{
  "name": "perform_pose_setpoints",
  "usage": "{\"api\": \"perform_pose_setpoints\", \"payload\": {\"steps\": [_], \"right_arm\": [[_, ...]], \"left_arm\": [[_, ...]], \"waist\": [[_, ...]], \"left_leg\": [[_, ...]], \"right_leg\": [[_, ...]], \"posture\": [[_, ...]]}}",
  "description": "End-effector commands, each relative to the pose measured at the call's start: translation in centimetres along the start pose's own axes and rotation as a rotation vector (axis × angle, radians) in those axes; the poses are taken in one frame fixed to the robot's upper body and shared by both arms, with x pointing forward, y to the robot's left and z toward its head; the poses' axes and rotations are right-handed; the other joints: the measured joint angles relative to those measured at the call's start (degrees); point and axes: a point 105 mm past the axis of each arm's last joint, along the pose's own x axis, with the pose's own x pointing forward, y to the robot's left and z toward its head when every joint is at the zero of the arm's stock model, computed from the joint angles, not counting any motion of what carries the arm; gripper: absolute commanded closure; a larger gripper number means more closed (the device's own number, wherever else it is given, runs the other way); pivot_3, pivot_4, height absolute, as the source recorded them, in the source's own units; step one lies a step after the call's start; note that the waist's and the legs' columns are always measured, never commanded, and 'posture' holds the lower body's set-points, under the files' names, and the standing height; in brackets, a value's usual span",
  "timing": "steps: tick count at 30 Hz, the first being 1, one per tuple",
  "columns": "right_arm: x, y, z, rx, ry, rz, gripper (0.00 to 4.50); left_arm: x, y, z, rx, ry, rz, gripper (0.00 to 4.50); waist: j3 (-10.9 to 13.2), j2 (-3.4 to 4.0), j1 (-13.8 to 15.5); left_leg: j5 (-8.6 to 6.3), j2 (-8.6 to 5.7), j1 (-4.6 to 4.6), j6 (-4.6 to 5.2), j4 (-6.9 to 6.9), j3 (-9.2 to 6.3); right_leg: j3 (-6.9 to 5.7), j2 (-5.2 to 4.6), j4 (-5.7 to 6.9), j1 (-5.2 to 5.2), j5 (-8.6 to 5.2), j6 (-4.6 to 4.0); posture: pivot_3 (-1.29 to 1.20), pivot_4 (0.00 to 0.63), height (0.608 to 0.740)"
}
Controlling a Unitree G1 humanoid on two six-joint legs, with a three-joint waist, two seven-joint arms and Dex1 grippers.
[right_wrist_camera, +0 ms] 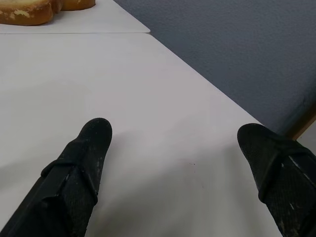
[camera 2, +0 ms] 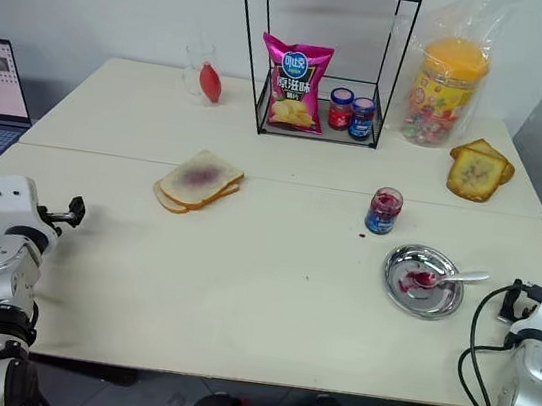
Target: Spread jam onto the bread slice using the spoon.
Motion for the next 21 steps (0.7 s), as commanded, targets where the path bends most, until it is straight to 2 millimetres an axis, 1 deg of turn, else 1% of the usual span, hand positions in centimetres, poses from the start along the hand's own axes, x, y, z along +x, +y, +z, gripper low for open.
{"api": "perform_pose_setpoints", "payload": {"steps": [1, 4, 6, 7, 8, 9, 10, 11, 12, 13, 14, 16, 18, 19, 20, 21], "right_arm": [[0.0, -0.7, 1.9, 0.004, -0.069, -0.023, 0.02], [0.1, -1.0, 2.2, 0.002, -0.078, -0.028, 0.02], [0.3, -1.5, 3.9, -0.031, -0.127, -0.022, 0.02], [0.3, -1.6, 4.3, -0.040, -0.140, -0.019, 0.02], [0.3, -1.4, 5.4, -0.045, -0.168, 0.012, 0.02], [0.2, -0.6, 6.9, -0.032, -0.204, 0.080, 0.02], [0.0, 0.7, 8.6, -0.018, -0.238, 0.176, 0.02], [-0.3, 1.6, 9.6, -0.010, -0.260, 0.244, 0.02], [-1.0, 3.1, 10.8, 0.024, -0.274, 0.355, 0.02], [-1.5, 4.2, 11.5, 0.045, -0.278, 0.427, 0.02], [-2.4, 5.6, 12.3, 0.074, -0.281, 0.529, 0.02], [-5.7, 9.5, 14.3, 0.109, -0.274, 0.829, 0.02], [-8.6, 12.4, 15.4, 0.085, -0.256, 1.050, 0.02], [-9.5, 13.3, 15.7, 0.064, -0.250, 1.112, 0.02], [-10.0, 13.7, 15.8, 0.050, -0.245, 1.144, 0.02], [-10.7, 14.6, 16.0, 0.048, -0.238, 1.196, 0.02]], "left_arm": [[-0.1, 0.6, 1.9, 0.011, -0.054, -0.006, 0.00], [-0.2, 0.9, 1.9, 0.007, -0.057, -0.006, 0.00], [-0.3, 0.7, 2.5, -0.026, -0.073, -0.055, 0.00], [-0.3, 0.6, 2.7, -0.038, -0.080, -0.071, 0.00], [-0.4, 0.5, 3.3, -0.064, -0.098, -0.099, 0.00], [-0.5, 0.2, 4.0, -0.090, -0.104, -0.148, 0.00], [-0.6, -0.4, 4.8, -0.109, -0.109, -0.220, 0.00], [-0.7, -0.9, 5.3, -0.120, -0.111, -0.271, 0.00], [-0.7, -1.7, 6.1, -0.131, -0.110, -0.331, 0.00], [-0.7, -2.1, 6.6, -0.137, -0.108, -0.368, 0.00], [-0.6, -2.8, 7.0, -0.141, -0.104, -0.407, 0.00], [-0.5, -5.2, 8.3, -0.183, -0.098, -0.517, 0.00], [-0.2, -7.1, 9.1, -0.189, -0.093, -0.583, 0.00], [0.0, -7.8, 9.2, -0.176, -0.091, -0.596, 0.00], [0.1, -8.1, 9.3, -0.167, -0.089, -0.601, 0.00], [0.4, -8.8, 9.1, -0.153, -0.076, -0.604, 0.00]], "waist": [[0.0, 0.00, 0.0], [0.0, 0.00, 0.0], [0.0, 0.00, 0.0], [0.0, 0.01, 0.0], [0.0, 0.02, 0.0], [0.0, 0.01, 0.0], [0.0, 0.00, 0.0], [0.1, 0.00, -0.2], [0.0, 0.00, -0.3], [0.0, 0.00, -0.3], [0.0, -0.02, -0.3], [0.0, -0.02, -0.3], [0.0, -0.02, -0.3], [0.0, -0.02, -0.2], [0.0, -0.02, -0.1], [0.0, -0.02, 0.0]], "left_leg": [[0.00, 0.00, 0.00, 0.00, 0.00, 0.00], [0.00, 0.00, 0.00, 0.00, 0.00, 0.00], [0.00, 0.00, 0.00, 0.00, 0.00, -0.01], [0.00, 0.00, 0.00, 0.00, 0.00, 0.00], [0.00, 0.00, 0.00, 0.00, 0.00, 0.03], [0.00, 0.00, 0.00, 0.00, 0.00, 0.03], [0.00, 0.00, -0.01, 0.00, 0.00, 0.03], [0.00, 0.00, -0.01, 0.00, 0.00, 0.03], [0.00, 0.00, -0.03, 0.00, -0.02, 0.02], [0.00, 0.03, 0.01, 0.00, -0.02, -0.01], [0.00, 0.04, 0.00, 0.00, -0.01, -0.04], [0.00, 0.06, 0.01, 0.00, -0.02, -0.15], [0.00, 0.05, -0.01, 0.00, -0.02, -0.17], [0.00, 0.06, -0.02, 0.00, -0.02, -0.19], [0.00, 0.05, -0.04, 0.00, -0.01, -0.20], [0.00, 0.05, -0.05, 0.00, 0.00, -0.20]], "right_leg": [[0.00, 0.00, 0.00, 0.00, 0.00, 0.00], [0.00, 0.00, 0.00, 0.00, 0.00, 0.00], [0.00, 0.00, 0.00, 0.00, 0.00, 0.00], [0.00, 0.00, 0.00, 0.00, 0.00, 0.00], [0.02, -0.01, 0.00, -0.01, 0.00, 0.00], [0.02, -0.01, 0.00, -0.01, -0.01, -0.01], [0.02, -0.01, -0.01, -0.02, -0.01, -0.01], [0.02, 0.00, 0.00, -0.02, -0.01, -0.01], [0.02, 0.01, 0.01, -0.05, -0.01, -0.02], [-0.01, 0.03, 0.02, -0.02, -0.03, -0.04], [-0.05, 0.03, 0.04, -0.01, -0.04, -0.07], [-0.15, 0.06, 0.05, 0.03, -0.07, -0.11], [-0.19, 0.06, 0.06, 0.03, -0.08, -0.13], [-0.21, 0.06, 0.05, 0.03, -0.09, -0.13], [-0.22, 0.05, 0.05, 0.03, -0.09, -0.13], [-0.22, 0.05, 0.01, 0.03, -0.09, -0.13]], "posture": [[0.00, 0.150, 0.740], [0.00, 0.150, 0.740], [0.00, 0.150, 0.740], [0.00, 0.150, 0.740], [0.00, 0.150, 0.740], [0.00, 0.150, 0.740], [0.00, 0.150, 0.740], [0.00, 0.150, 0.740], [0.00, 0.150, 0.740], [0.00, 0.150, 0.740], [0.00, 0.150, 0.740], [0.00, 0.150, 0.740], [0.00, 0.150, 0.740], [0.00, 0.150, 0.740], [0.00, 0.150, 0.740], [0.00, 0.150, 0.740]]}}
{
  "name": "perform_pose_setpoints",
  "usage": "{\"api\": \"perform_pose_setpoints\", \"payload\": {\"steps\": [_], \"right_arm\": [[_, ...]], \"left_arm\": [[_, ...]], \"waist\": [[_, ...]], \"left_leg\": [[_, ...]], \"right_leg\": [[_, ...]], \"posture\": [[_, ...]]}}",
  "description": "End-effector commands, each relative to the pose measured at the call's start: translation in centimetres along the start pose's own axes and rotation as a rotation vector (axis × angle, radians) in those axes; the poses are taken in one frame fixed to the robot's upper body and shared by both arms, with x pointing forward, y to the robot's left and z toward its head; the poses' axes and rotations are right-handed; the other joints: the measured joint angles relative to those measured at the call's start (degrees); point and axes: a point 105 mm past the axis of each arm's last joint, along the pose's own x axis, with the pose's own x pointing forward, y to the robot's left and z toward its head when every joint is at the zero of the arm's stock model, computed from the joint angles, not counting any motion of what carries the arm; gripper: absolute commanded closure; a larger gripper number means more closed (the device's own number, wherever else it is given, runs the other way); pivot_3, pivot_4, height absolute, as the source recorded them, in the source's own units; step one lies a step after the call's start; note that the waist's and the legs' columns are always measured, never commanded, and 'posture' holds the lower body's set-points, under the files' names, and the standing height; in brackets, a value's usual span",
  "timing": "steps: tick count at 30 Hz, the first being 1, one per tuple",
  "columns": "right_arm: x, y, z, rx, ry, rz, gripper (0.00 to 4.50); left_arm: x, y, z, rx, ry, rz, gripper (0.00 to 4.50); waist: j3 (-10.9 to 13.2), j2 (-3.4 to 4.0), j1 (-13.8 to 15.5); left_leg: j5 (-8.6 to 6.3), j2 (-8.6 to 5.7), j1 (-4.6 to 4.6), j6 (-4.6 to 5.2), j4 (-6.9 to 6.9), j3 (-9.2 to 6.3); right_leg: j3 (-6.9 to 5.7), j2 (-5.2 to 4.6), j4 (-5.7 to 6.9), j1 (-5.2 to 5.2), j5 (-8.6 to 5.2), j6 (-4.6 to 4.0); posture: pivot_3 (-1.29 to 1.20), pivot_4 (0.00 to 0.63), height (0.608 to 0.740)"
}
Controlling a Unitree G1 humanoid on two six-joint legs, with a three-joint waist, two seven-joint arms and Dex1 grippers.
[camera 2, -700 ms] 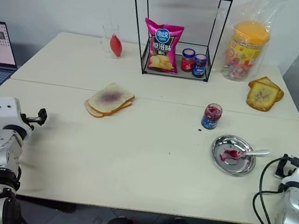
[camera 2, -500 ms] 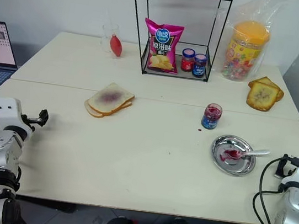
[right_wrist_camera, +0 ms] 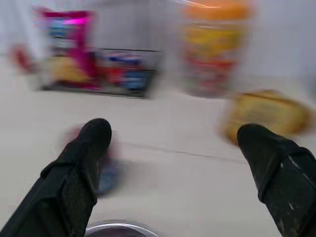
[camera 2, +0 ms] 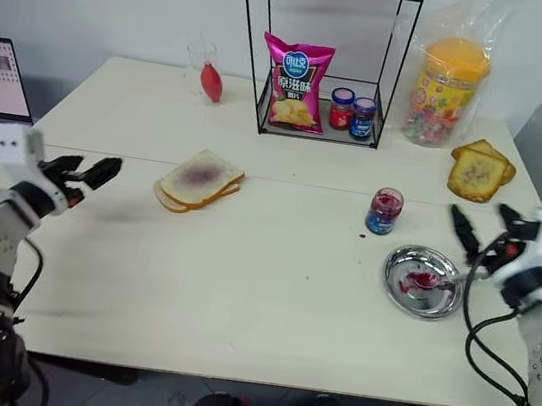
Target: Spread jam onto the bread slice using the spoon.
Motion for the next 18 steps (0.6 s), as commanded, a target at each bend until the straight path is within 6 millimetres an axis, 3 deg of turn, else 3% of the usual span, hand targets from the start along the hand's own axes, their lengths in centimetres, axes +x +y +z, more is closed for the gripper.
{"api": "perform_pose_setpoints", "payload": {"steps": [1, 3, 5, 12, 18], "right_arm": [[1.2, 4.4, 1.7, -0.004, 0.008, 0.228, 0.02], [2.3, 7.7, 1.8, 0.027, 0.021, 0.382, 0.02], [3.0, 9.5, 1.6, 0.029, 0.024, 0.453, 0.02], [3.9, 12.3, 0.8, 0.040, 0.019, 0.510, 0.02], [3.7, 12.9, 0.5, 0.051, 0.022, 0.504, 0.02]], "left_arm": [[1.7, -1.5, -0.1, 0.038, 0.032, -0.044, 0.00], [3.1, -2.8, -1.3, 0.055, 0.083, -0.079, 0.00], [3.9, -3.2, -2.2, 0.095, 0.120, -0.073, 0.00], [5.4, -3.4, -4.2, 0.100, 0.186, -0.035, 0.00], [5.8, -4.7, -5.0, 0.073, 0.198, -0.100, 0.00]], "waist": [[0.0, -0.02, 0.2], [0.0, -0.02, 0.2], [0.0, -0.03, 0.2], [0.0, -0.08, 0.4], [0.0, -0.08, 0.7]], "left_leg": [[0.00, -0.03, -0.02, 0.00, 0.00, 0.01], [0.00, -0.03, -0.04, 0.00, 0.00, 0.03], [0.00, -0.03, -0.04, 0.00, 0.00, 0.02], [0.00, -0.03, -0.91, 0.00, 0.11, -0.10], [0.00, -0.05, -1.03, 0.00, 0.09, -0.19]], "right_leg": [[0.00, -0.03, -0.02, 0.00, -0.01, 0.01], [0.01, -0.03, -0.11, 0.00, 0.00, 0.02], [0.00, -0.02, -0.11, -0.02, 0.00, 0.02], [-0.12, -0.02, 0.00, -0.78, 0.07, -0.07], [-0.26, -0.06, 0.05, -0.88, 0.14, -0.16]], "posture": [[0.00, 0.150, 0.740], [0.00, 0.150, 0.740], [0.00, 0.150, 0.740], [0.00, 0.150, 0.740], [0.00, 0.150, 0.740]]}}
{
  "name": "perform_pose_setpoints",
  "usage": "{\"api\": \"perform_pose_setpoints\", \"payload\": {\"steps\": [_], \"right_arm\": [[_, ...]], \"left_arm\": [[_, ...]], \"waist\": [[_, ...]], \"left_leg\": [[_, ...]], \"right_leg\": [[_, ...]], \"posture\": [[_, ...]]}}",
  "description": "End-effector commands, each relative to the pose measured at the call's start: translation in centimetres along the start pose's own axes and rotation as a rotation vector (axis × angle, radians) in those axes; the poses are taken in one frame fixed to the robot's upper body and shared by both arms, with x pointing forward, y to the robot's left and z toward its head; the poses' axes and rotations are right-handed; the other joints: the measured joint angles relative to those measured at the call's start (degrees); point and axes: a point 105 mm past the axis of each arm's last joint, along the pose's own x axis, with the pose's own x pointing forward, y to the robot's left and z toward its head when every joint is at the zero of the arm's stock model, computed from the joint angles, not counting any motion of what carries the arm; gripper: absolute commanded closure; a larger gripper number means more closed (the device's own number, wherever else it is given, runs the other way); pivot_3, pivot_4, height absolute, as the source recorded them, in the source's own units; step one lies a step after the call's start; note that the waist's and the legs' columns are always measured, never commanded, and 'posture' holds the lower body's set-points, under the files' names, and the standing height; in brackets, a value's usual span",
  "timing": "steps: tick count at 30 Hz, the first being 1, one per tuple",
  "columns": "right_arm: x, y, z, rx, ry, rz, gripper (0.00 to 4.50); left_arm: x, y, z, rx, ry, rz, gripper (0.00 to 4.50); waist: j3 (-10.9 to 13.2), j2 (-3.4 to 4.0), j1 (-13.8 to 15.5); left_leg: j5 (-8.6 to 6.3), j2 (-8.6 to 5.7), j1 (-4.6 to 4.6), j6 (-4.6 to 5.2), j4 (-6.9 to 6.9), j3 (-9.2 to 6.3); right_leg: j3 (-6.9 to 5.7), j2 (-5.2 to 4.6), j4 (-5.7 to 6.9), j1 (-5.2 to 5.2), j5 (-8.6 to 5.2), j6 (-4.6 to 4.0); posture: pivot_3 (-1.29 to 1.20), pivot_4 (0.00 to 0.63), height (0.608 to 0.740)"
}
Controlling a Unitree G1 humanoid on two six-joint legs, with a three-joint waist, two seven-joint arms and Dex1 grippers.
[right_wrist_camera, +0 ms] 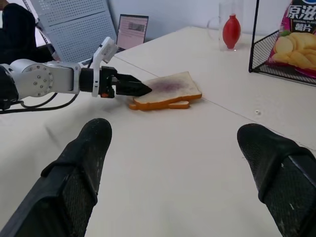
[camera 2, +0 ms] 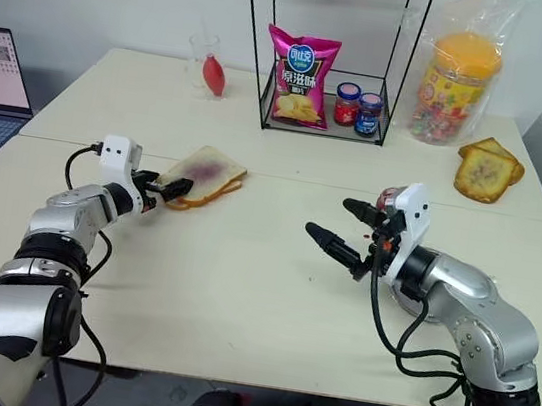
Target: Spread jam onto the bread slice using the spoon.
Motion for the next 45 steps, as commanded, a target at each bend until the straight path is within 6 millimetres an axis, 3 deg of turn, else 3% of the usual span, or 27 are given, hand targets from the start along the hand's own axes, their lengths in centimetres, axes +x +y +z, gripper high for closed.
{"api": "perform_pose_setpoints", "payload": {"steps": [1, 2, 3, 11, 20, 25, 29, 38, 41, 45], "right_arm": [[0.0, 0.6, 0.8, -0.035, -0.030, -0.001, 0.02], [0.1, 0.5, 0.9, -0.037, -0.030, -0.003, 0.02], [0.1, 0.5, 0.9, -0.036, -0.034, -0.005, 0.00], [0.4, 0.2, 1.4, -0.039, -0.047, -0.011, 0.00], [0.3, -0.2, 1.6, -0.052, -0.049, -0.022, 0.00], [0.3, -0.1, 1.7, -0.050, -0.049, -0.016, 0.00], [0.2, -0.2, 1.7, -0.051, -0.049, -0.016, 0.00], [-1.0, 0.5, 1.9, -0.060, -0.013, 0.023, 0.00], [-1.4, 0.6, 2.0, -0.064, 0.001, 0.032, 0.00], [-2.6, 1.5, 1.9, -0.063, 0.052, 0.086, 0.00]], "left_arm": [[0.4, -0.8, 0.7, 0.031, -0.017, -0.042, 0.00], [0.4, -0.8, 0.7, 0.033, -0.017, -0.042, 0.00], [0.4, -0.8, 0.8, 0.038, -0.015, -0.047, 0.38], [0.5, -1.0, 0.8, 0.068, -0.001, -0.064, 2.11], [0.7, -1.1, 0.8, 0.072, 0.000, -0.061, 3.62], [0.6, -0.9, 2.6, 0.029, -0.068, -0.055, 4.38], [0.3, -1.5, 4.3, 0.032, -0.113, -0.121, 4.48], [-3.0, -6.7, 9.8, 0.127, -0.192, -0.500, 4.48], [-4.2, -9.3, 9.8, 0.149, -0.148, -0.634, 4.48], [-6.7, -13.9, 7.8, 0.250, -0.004, -0.882, 4.48]], "waist": [[0.0, 0.00, 0.0], [0.0, 0.00, 0.0], [0.0, 0.00, 0.0], [0.0, 0.00, 0.0], [0.0, 0.00, 0.0], [0.0, 0.00, 0.0], [0.0, 0.00, 0.0], [0.0, -0.02, -0.2], [0.0, -0.02, -0.3], [0.0, -0.01, -0.4]], "left_leg": [[0.00, 0.00, 0.01, 0.00, 0.00, 0.00], [0.00, 0.00, 0.01, 0.00, 0.02, -0.01], [0.00, 0.00, 0.01, 0.00, 0.03, 0.00], [0.00, 0.00, 0.05, 0.00, 0.05, -0.02], [0.00, 0.00, 0.07, 0.00, 0.06, -0.02], [0.01, 0.00, 0.07, 0.01, 0.07, -0.02], [0.01, 0.00, 0.06, 0.00, 0.06, -0.02], [0.00, 0.01, -0.02, 0.00, 0.04, -0.03], [0.00, 0.02, -0.01, 0.00, 0.02, -0.04], [0.00, 0.01, 0.04, 0.00, 0.02, -0.04]], "right_leg": [[0.00, 0.00, 0.01, 0.00, -0.02, 0.04], [0.00, 0.00, 0.01, 0.01, -0.04, 0.07], [0.01, 0.00, 0.02, 0.01, -0.05, 0.09], [0.01, 0.03, 0.05, 0.03, -0.05, 0.09], [0.01, 0.03, 0.08, 0.04, -0.05, 0.09], [0.01, 0.03, 0.08, 0.05, -0.05, 0.08], [0.01, 0.03, 0.08, 0.04, -0.04, 0.07], [-0.01, 0.02, 0.07, -0.01, 0.03, -0.06], [0.00, 0.02, 0.07, 0.00, 0.03, -0.06], [0.02, 0.02, 0.09, 0.02, -0.04, 0.04]], "posture": [[0.00, 0.150, 0.740], [0.00, 0.150, 0.740], [0.00, 0.150, 0.740], [0.00, 0.150, 0.740], [0.00, 0.150, 0.740], [0.00, 0.150, 0.740], [0.00, 0.150, 0.740], [0.00, 0.150, 0.740], [0.00, 0.150, 0.740], [0.00, 0.150, 0.740]]}}
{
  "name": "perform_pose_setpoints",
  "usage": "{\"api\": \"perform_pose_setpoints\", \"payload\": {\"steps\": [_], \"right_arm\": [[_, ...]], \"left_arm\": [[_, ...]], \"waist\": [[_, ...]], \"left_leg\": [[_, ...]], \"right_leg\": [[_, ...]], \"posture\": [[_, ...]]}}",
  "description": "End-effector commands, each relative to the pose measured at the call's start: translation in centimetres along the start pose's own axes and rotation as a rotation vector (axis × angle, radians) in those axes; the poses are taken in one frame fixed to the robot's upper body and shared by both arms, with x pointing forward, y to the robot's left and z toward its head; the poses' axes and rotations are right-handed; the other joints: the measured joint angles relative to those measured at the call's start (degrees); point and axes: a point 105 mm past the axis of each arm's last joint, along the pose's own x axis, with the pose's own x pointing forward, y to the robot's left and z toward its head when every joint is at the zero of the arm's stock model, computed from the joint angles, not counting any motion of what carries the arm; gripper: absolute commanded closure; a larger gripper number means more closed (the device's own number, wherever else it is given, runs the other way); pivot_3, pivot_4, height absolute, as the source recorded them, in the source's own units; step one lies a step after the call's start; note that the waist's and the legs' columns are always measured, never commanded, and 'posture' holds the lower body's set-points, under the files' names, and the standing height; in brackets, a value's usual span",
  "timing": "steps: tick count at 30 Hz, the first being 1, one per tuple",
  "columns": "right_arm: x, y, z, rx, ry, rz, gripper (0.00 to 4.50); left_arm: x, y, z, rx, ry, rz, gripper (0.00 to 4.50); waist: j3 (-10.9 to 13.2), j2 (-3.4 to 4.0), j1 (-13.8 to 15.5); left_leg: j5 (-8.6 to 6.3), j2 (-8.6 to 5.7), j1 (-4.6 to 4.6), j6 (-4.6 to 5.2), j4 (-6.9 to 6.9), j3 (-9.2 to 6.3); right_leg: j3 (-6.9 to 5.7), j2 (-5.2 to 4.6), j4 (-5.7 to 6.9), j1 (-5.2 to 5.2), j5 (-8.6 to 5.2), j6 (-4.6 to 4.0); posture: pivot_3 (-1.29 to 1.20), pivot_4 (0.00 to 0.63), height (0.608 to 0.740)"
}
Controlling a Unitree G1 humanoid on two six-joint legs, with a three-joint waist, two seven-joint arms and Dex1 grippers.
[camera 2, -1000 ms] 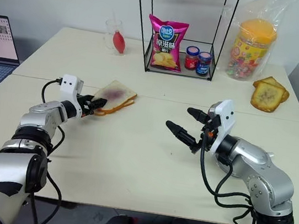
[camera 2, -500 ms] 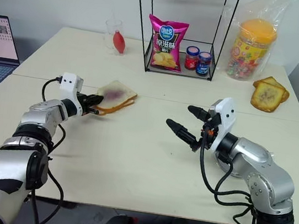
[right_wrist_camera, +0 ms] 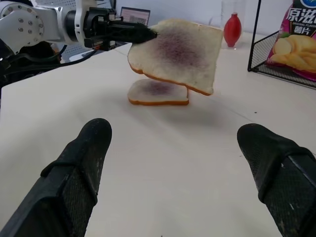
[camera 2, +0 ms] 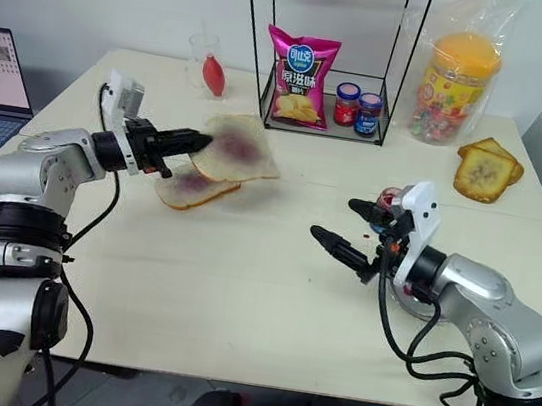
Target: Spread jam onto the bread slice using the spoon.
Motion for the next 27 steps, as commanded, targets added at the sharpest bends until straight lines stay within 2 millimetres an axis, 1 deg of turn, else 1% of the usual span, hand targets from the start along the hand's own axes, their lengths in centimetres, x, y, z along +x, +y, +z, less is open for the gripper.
{"api": "perform_pose_setpoints", "payload": {"steps": [1, 3, 4, 6, 7, 8, 10, 12, 14, 16, 18, 22, 25, 27], "right_arm": [[-1.6, 1.7, 1.2, -0.029, 0.015, 0.086, 0.00], [-2.2, 2.4, 1.1, -0.015, 0.038, 0.118, 0.00], [-2.6, 3.1, 0.9, 0.011, 0.059, 0.158, 0.00], [-3.2, 4.1, 0.7, 0.043, 0.084, 0.203, 0.00], [-3.3, 4.4, 0.6, 0.052, 0.094, 0.215, 0.00], [-3.3, 4.4, 0.1, 0.065, 0.103, 0.208, 0.00], [-3.3, 4.3, -1.2, 0.073, 0.136, 0.174, 0.00], [-3.4, 4.1, -2.0, 0.072, 0.159, 0.142, 0.00], [-3.7, 3.7, -2.7, 0.049, 0.188, 0.117, 0.00], [-4.2, 3.1, -3.8, 0.010, 0.244, 0.071, 0.00], [-4.6, 2.6, -4.4, -0.008, 0.268, 0.040, 0.00], [-4.7, 2.5, -4.0, 0.008, 0.230, 0.030, 0.00], [-4.5, 2.5, -3.9, 0.003, 0.220, 0.028, 0.00], [-4.4, 2.6, -3.9, 0.006, 0.217, 0.025, 0.00]], "left_arm": [[0.7, -5.7, 0.0, 0.056, 0.105, -0.278, 4.48], [0.8, -7.1, -0.7, 0.061, 0.147, -0.339, 4.48], [1.5, -8.0, -2.3, 0.094, 0.200, -0.375, 4.48], [2.3, -9.1, -4.1, 0.134, 0.254, -0.413, 4.48], [2.7, -9.2, -4.6, 0.144, 0.257, -0.404, 4.48], [3.5, -8.8, -5.5, 0.158, 0.259, -0.371, 4.48], [5.1, -7.5, -7.5, 0.190, 0.281, -0.277, 4.48], [5.7, -6.8, -8.6, 0.214, 0.304, -0.247, 4.48], [5.8, -6.3, -8.9, 0.232, 0.307, -0.237, 4.48], [5.9, -5.1, -9.5, 0.280, 0.333, -0.188, 4.48], [5.7, -4.5, -9.9, 0.279, 0.341, -0.173, 4.48], [5.2, -4.4, -10.2, 0.283, 0.345, -0.191, 4.48], [5.3, -4.9, -10.2, 0.251, 0.326, -0.228, 4.48], [5.3, -5.1, -10.3, 0.241, 0.317, -0.240, 3.90]], "waist": [[0.0, 0.00, 0.0], [0.0, -0.01, 0.0], [0.0, -0.01, 0.1], [0.0, 0.00, 0.1], [0.0, 0.00, 0.2], [0.0, 0.00, 0.2], [0.0, -0.01, 0.4], [0.0, -0.03, 0.4], [0.0, -0.03, 0.1], [0.0, -0.03, 0.2], [0.0, -0.03, 0.3], [0.0, -0.03, 0.3], [0.0, -0.03, 0.3], [0.0, -0.03, 0.3]], "left_leg": [[0.00, 0.01, 0.03, 0.00, 0.01, 0.00], [0.00, 0.01, 0.02, 0.00, 0.02, 0.00], [0.00, 0.02, 0.02, 0.00, 0.03, -0.01], [0.00, 0.01, 0.10, 0.00, 0.02, 0.00], [0.00, 0.02, 0.16, 0.00, 0.02, 0.00], [0.00, 0.02, 0.17, 0.00, 0.03, 0.02], [0.01, 0.02, 0.18, 0.01, 0.07, 0.02], [0.01, 0.00, 0.31, 0.02, 0.15, -0.02], [0.01, 0.00, 0.30, 0.02, 0.16, 0.03], [0.01, 0.00, 0.28, 0.02, 0.13, 0.08], [0.01, 0.00, 0.24, 0.02, 0.10, 0.06], [0.01, 0.00, 0.18, 0.02, 0.08, 0.08], [0.01, 0.00, 0.19, 0.02, 0.09, 0.06], [0.01, 0.00, 0.20, 0.02, 0.10, 0.06]], "right_leg": [[0.00, 0.00, 0.01, 0.02, 0.00, 0.00], [0.00, -0.01, -0.01, 0.03, -0.01, 0.00], [-0.01, 0.01, -0.01, 0.02, -0.03, 0.04], [0.01, 0.00, -0.02, 0.09, -0.08, 0.09], [0.02, 0.00, -0.02, 0.13, -0.11, 0.09], [0.05, 0.01, -0.02, 0.13, -0.11, 0.09], [0.06, 0.02, -0.02, 0.13, -0.11, 0.09], [0.03, 0.03, -0.02, 0.32, -0.11, 0.11], [0.09, 0.04, -0.03, 0.31, -0.09, 0.13], [0.13, 0.04, -0.04, 0.25, -0.10, 0.14], [0.10, 0.04, -0.06, 0.23, -0.11, 0.14], [0.11, 0.03, -0.09, 0.19, -0.11, 0.14], [0.11, 0.03, -0.07, 0.19, -0.11, 0.14], [0.10, 0.04, -0.05, 0.19, -0.11, 0.14]], "posture": [[0.00, 0.150, 0.740], [0.00, 0.150, 0.740], [0.00, 0.150, 0.740], [0.00, 0.150, 0.740], [0.00, 0.150, 0.740], [0.00, 0.150, 0.740], [0.00, 0.150, 0.740], [0.00, 0.150, 0.740], [0.00, 0.150, 0.740], [0.00, 0.150, 0.740], [0.00, 0.150, 0.740], [0.00, 0.150, 0.740], [0.00, 0.150, 0.740], [0.00, 0.150, 0.740]]}}
